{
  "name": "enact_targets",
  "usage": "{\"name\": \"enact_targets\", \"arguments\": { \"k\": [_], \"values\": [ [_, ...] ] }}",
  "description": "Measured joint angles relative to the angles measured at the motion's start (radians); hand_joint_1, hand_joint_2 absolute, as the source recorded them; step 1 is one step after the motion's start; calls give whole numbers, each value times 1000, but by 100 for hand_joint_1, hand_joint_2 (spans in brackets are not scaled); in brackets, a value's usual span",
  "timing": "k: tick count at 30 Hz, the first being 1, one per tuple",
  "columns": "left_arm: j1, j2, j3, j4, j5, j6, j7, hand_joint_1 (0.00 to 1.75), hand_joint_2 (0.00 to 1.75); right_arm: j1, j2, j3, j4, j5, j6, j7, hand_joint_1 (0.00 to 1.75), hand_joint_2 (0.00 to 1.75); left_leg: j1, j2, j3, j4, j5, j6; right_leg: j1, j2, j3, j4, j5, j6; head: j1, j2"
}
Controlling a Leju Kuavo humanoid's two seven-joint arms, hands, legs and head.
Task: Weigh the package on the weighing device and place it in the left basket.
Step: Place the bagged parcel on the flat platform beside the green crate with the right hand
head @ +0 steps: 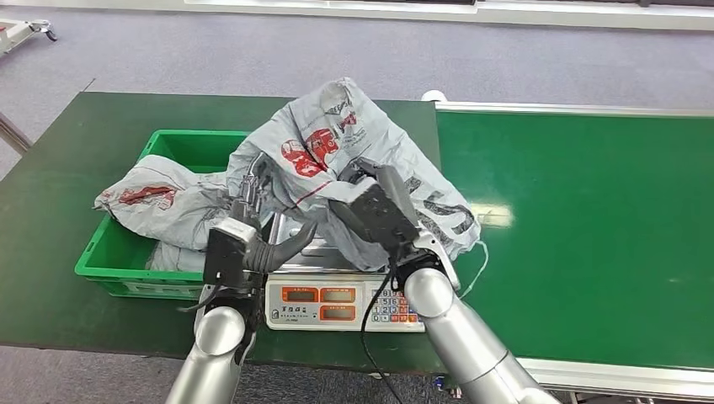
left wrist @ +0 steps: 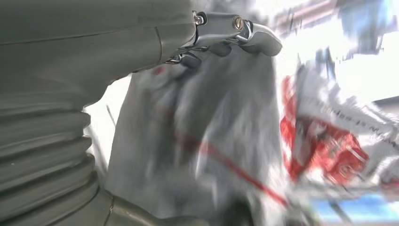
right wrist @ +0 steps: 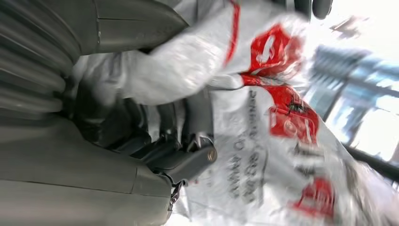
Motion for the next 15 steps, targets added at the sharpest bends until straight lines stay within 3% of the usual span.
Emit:
{"name": "enact_targets", "arguments": {
  "k": [5, 15],
  "values": [
    [-88, -2, 0, 130, -165, 89, -5, 0, 175, 62, -17, -68, -47, -164, 147, -53, 0, 175, 0, 1, 0, 0, 0, 0, 0, 0, 0, 0, 1, 0, 0, 0],
    [-162, -9, 0, 276, -206, 103, -43, 0, 175, 83, -29, -132, -84, -248, 178, -48, 0, 175, 0, 2, 0, 0, 1, 0, 0, 1, -1, 0, 2, -1, 0, 0]
  ]
}}
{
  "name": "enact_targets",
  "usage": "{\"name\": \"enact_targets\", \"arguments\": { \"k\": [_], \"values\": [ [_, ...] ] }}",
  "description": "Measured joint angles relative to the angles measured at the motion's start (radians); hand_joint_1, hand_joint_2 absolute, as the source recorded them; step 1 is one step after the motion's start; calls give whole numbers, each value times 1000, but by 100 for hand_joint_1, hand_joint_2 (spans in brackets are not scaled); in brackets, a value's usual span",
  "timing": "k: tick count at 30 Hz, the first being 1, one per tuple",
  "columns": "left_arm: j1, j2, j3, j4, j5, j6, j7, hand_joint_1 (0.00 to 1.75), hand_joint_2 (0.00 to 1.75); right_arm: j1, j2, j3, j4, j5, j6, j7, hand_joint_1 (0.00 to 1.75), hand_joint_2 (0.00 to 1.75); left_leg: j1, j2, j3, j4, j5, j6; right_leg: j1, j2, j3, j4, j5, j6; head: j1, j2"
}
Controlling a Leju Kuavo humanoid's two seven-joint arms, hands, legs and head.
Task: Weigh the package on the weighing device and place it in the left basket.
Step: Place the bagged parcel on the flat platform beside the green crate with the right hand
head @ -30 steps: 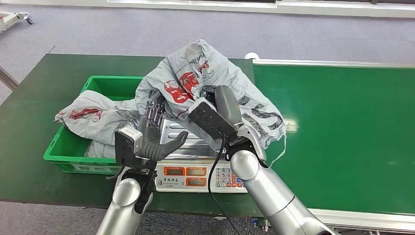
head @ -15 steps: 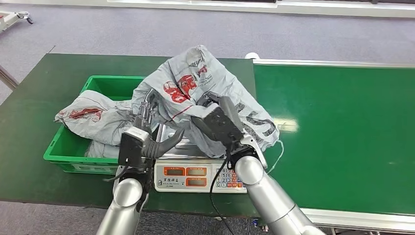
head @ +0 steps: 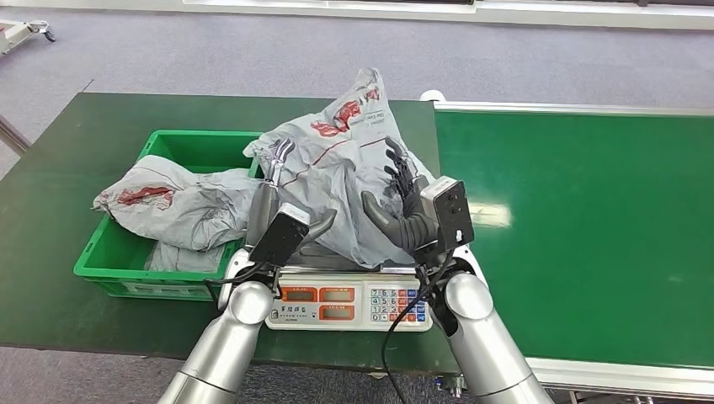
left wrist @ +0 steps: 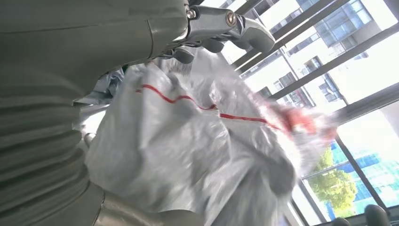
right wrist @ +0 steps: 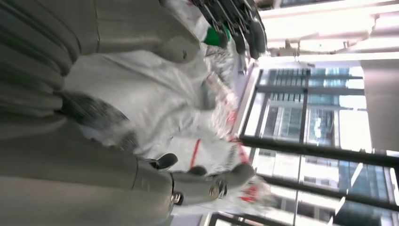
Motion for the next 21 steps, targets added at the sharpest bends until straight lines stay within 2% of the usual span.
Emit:
{"name": "enact_targets", "arguments": {
  "k": [6, 9, 11, 14, 21],
  "values": [
    [-7, 0, 0, 22, -4, 0, -1, 0, 175, 6, -4, -14, -2, -3, 3, 0, 0, 175, 0, 0, 0, 0, 0, 0, 0, 0, 0, 0, 0, 0, 0, 0],
    [-13, 3, -8, 29, -63, -20, -4, 0, 175, 7, -7, -15, -2, -31, 35, -8, 0, 175, 0, 0, 0, 0, 0, 0, 0, 1, 0, 0, 0, 0, 0, 0],
    [-35, 15, -39, 56, -155, -93, -14, 0, 175, 7, -11, -15, -2, -66, 87, -18, 0, 175, 0, 0, 0, 0, 0, 0, 0, 0, 0, 0, 0, 0, 0, 0],
    [-105, 36, -115, 164, -265, -265, -77, 0, 175, 8, -16, -15, -2, -111, 147, -25, 0, 175, 0, -1, 0, 0, 1, 1, 0, -1, 0, 0, 0, 0, 0, 0],
    [-272, 47, -300, 455, -370, -532, -218, 0, 175, 31, -25, -19, -17, -159, 167, -22, 0, 175, 0, 2, 0, 0, 1, 0, -1, 1, -1, 0, 2, 0, 0, 0]
  ]
}}
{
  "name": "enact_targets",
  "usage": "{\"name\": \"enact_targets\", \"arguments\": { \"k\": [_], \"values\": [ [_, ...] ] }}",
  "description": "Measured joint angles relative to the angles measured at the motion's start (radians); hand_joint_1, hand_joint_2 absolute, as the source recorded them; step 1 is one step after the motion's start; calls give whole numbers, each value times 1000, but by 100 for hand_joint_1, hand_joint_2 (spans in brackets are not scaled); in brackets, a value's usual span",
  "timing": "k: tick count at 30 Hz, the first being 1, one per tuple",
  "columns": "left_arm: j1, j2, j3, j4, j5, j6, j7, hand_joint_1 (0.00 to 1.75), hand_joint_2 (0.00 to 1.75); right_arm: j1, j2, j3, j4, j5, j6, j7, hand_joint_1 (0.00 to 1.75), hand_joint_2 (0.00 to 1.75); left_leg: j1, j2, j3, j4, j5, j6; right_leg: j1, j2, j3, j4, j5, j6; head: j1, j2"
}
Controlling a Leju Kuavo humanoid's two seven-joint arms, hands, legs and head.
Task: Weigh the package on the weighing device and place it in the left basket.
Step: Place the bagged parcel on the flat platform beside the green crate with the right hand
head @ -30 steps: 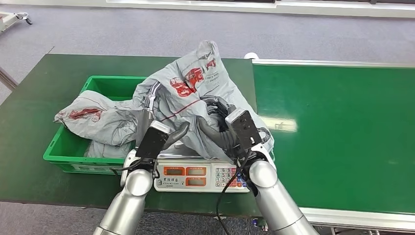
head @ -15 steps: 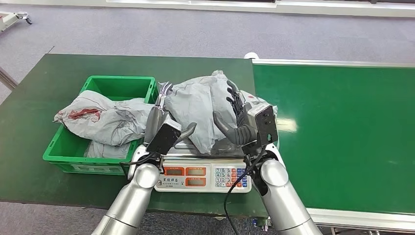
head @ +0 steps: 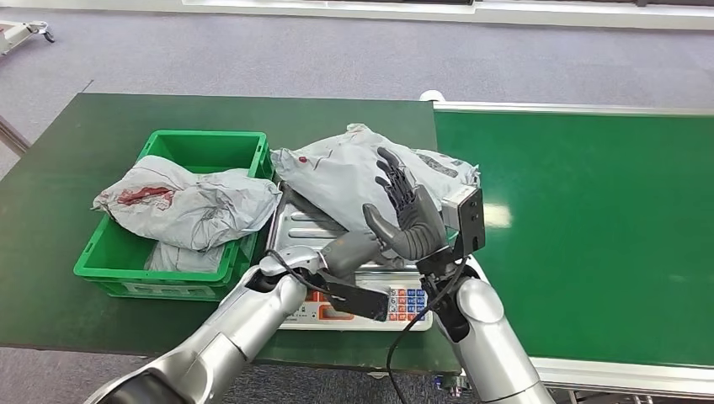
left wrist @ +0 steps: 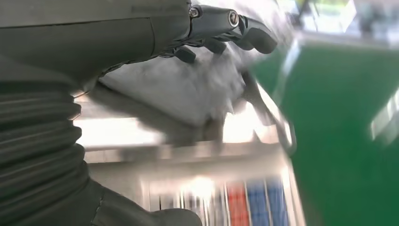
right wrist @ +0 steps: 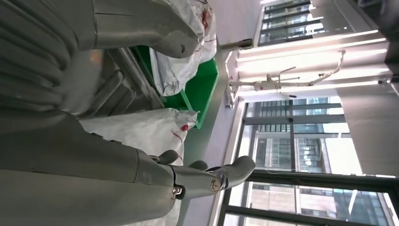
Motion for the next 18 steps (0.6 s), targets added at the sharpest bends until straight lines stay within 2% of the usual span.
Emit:
{"name": "enact_targets", "arguments": {
  "k": [4, 10, 18],
  "values": [
    [-62, -17, -82, 88, -5, -83, -25, 0, 175, 12, -6, -2, -13, -9, 5, -7, 0, 175, 0, 0, 0, 0, 0, 0, 0, 0, 0, 0, 0, 0, 0, 0],
    [-124, -27, -160, 148, 20, -72, -18, 0, 175, 22, -18, -2, -16, -14, 7, -37, 0, 175, 0, 0, 0, 0, 0, 0, 0, 0, 0, 0, 0, 0, 0, 0],
    [-146, -27, -195, 178, 25, -70, -17, 0, 175, 22, -28, -2, -16, -17, 7, -40, 0, 175, 0, 0, 0, 0, 0, 0, 0, 0, 0, 0, 0, 0, 0, 0]
  ]
}}
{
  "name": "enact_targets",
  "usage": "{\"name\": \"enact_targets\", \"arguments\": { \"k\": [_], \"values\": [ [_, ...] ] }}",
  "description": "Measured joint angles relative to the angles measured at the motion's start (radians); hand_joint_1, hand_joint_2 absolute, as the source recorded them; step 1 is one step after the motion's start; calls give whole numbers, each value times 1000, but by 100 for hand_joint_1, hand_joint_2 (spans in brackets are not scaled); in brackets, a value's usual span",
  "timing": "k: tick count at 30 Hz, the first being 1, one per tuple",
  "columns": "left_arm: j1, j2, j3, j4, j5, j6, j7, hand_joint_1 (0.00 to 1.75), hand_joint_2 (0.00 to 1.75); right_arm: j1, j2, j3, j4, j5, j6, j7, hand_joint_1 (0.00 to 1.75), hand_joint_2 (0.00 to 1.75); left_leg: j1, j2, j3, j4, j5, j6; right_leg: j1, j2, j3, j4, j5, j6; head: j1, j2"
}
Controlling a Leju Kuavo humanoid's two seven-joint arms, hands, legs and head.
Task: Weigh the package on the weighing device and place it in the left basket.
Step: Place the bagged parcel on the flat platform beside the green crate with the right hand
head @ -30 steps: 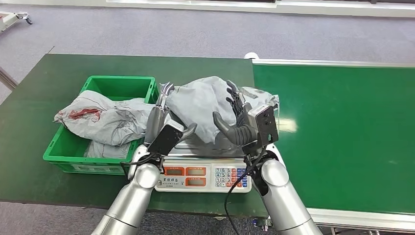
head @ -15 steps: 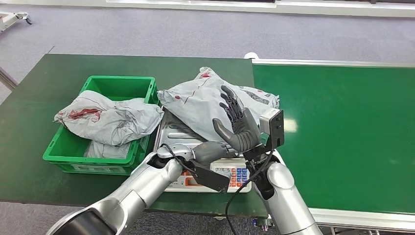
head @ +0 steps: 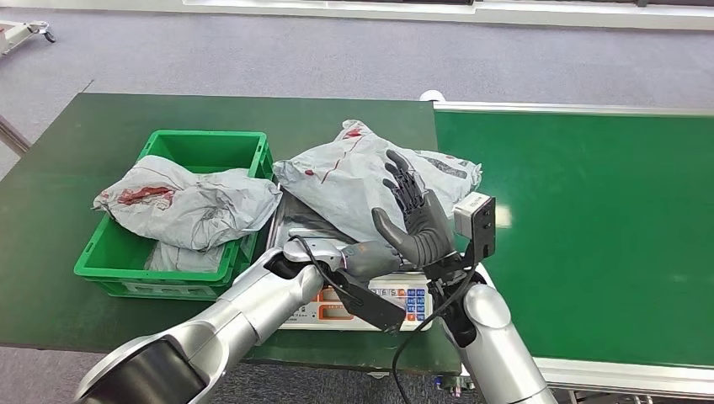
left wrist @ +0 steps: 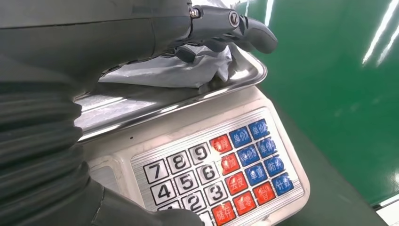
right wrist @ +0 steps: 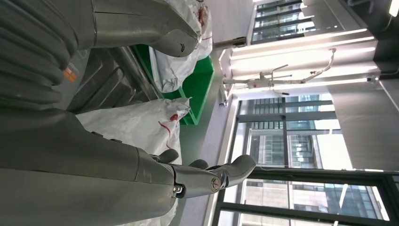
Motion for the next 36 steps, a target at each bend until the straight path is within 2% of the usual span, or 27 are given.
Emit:
{"name": "enact_targets", "arguments": {
  "k": [10, 11, 14, 15, 17, 18, 19, 21, 22, 23, 26, 28, 31, 36],
  "values": [
    [-8, 0, -11, 17, 0, 1, 0, 0, 175, 0, -9, 0, 0, 0, 0, 0, 0, 175, 0, 0, 0, 0, 0, 0, 0, 0, 0, 0, 0, 0, 0, 0],
    [-8, 0, -11, 18, 0, 3, 0, 30, 175, 0, -9, 0, 0, -1, 0, 0, 0, 175, 0, 0, 0, 0, 0, 0, 0, 0, 0, 0, 0, 0, 0, 0],
    [-8, 0, -13, 20, 1, 35, 6, 161, 175, 1, -10, 0, -3, -6, 0, -5, 0, 175, 0, 0, 0, 0, 0, 0, 0, 0, 0, 0, 0, 0, 0, 0],
    [-8, 0, -16, 21, 4, 55, 10, 175, 175, 3, -10, 0, -6, -8, 0, -7, 0, 175, 0, 0, 0, 0, 0, 0, 0, 0, 0, 0, 0, 0, 0, 0],
    [-7, 0, -20, 23, 16, 97, 21, 175, 175, 8, -12, 1, -15, -10, -3, -14, 0, 175, 0, 0, 0, 0, 0, 0, 0, 0, 0, 0, 0, 0, 0, 0],
    [-7, 0, -21, 25, 23, 117, 27, 137, 175, 12, -12, 1, -20, -9, -6, -18, 0, 175, 0, 0, 0, 0, 0, 0, 0, 0, 0, 0, 0, 0, 0, 0],
    [-7, 1, -21, 27, 31, 135, 32, 107, 175, 16, -13, 2, -24, -8, -10, -20, 0, 175, 0, 0, 0, 0, 0, 0, 0, 0, 0, 0, 0, 0, 0, 0],
    [-6, 3, -21, 30, 49, 161, 41, 20, 175, 22, -16, 2, -30, -6, -14, -24, 0, 175, 0, 0, -1, 0, 0, 0, 0, 0, 0, 0, 0, 0, 0, 0],
    [-6, 6, -21, 31, 62, 170, 42, 14, 175, 24, -18, 3, -32, -6, -16, -25, 0, 175, 0, 0, -1, 0, 0, 0, 0, 0, 0, 0, 0, 0, 0, 0],
    [-5, 11, -21, 30, 81, 187, 47, 0, 175, 26, -19, 3, -34, -7, -18, -26, 0, 175, 0, 0, -1, 0, 0, 0, 0, 0, 0, 0, 0, 0, 0, 0],
    [36, 37, 9, -16, 177, 313, 91, 0, 175, 44, -25, 3, -49, -11, -29, -30, 0, 175, 0, 0, 0, 0, 0, 0, 0, 0, 0, 0, 0, 0, 0, 0],
    [102, 63, 58, -104, 246, 396, 131, 0, 175, 65, -32, 2, -66, -9, -35, -27, 0, 175, 0, 1, 0, 0, -1, 0, 0, 1, 0, 0, -1, 0, 0, 0],
    [228, 89, 137, -268, 333, 426, 170, 0, 175, 86, -41, 0, -74, 6, -57, -13, 0, 175, 0, 1, -1, -1, -1, 0, 0, 1, 0, 0, -2, 0, 0, 0],
    [428, 89, 288, -511, 538, 422, 179, 0, 175, 103, -48, -12, -69, 79, -126, -12, 0, 175, 0, 1, -1, -1, -3, 0, 0, 2, -1, 0, -3, 0, 0, 0]
  ]
}}
